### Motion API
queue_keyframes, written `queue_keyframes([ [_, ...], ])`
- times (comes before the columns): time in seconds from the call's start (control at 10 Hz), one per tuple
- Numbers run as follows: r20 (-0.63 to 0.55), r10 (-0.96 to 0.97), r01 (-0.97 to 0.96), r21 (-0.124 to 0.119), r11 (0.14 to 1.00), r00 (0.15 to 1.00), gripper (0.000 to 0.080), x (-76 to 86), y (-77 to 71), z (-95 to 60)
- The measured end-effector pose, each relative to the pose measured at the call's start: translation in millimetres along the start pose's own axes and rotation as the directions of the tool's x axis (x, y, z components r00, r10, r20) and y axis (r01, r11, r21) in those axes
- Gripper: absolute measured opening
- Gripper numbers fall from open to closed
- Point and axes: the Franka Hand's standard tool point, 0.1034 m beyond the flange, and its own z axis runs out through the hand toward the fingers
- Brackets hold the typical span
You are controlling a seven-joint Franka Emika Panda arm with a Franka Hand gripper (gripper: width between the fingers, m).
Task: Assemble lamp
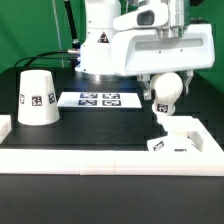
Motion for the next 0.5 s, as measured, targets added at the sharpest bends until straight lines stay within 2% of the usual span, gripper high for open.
queue_keyframes([
  [0.1,-0.001,-0.016,0.016,0.0,1.0,1.0,0.0576,5.8,2.4,-4.7],
  [0.3,0.03,-0.012,0.012,0.015,1.0,0.999,0.0576,24.2,5.4,-17.1],
  [0.5,0.024,-0.013,0.012,0.013,1.0,1.0,0.0576,23.4,5.5,-14.2],
])
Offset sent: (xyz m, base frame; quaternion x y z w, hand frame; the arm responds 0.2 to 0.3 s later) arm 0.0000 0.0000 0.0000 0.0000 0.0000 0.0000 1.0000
